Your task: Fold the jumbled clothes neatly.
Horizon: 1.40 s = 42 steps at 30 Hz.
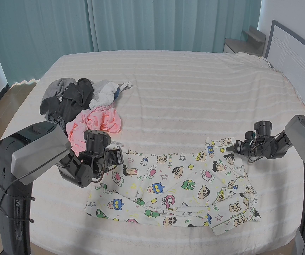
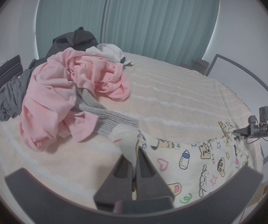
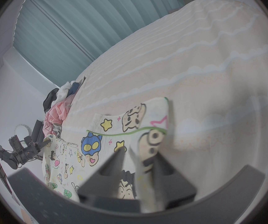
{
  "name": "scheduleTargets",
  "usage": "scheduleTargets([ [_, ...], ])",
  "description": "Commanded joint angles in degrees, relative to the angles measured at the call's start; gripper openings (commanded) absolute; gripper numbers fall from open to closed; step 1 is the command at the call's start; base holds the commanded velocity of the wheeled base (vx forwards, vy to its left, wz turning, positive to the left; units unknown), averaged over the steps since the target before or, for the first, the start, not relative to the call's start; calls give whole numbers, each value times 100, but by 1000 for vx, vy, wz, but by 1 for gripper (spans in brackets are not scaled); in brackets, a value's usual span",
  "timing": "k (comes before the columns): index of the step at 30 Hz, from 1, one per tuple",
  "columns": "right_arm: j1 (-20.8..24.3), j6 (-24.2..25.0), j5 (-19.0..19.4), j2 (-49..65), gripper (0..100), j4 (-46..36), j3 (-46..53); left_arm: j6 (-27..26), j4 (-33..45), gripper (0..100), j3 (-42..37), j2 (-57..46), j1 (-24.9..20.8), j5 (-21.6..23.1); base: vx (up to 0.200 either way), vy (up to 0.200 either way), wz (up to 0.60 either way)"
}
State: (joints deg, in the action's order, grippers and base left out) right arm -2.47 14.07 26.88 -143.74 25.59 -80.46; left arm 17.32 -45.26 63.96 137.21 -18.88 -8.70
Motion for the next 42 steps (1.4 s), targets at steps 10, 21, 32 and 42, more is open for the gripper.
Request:
scheduleTargets([
  [10, -104, 8, -86, 241, 0, 447, 30, -36, -26, 0, -42, -54, 78, -70, 0, 0, 0],
  [21, -271, 26, -192, 470, 0, 1010, 408, -36, -589, 0, -183, -45, 78, -175, 0, 0, 0],
  [32, -262, 17, -86, 900, 0, 1396, 1032, -45, -1107, 0, -543, -89, 122, -219, 0, 0, 0],
  [42, -368, -9, 617, 1762, 0, 1405, 2166, -71, -1283, 0, -1132, -537, 122, -158, 0, 0, 0],
])
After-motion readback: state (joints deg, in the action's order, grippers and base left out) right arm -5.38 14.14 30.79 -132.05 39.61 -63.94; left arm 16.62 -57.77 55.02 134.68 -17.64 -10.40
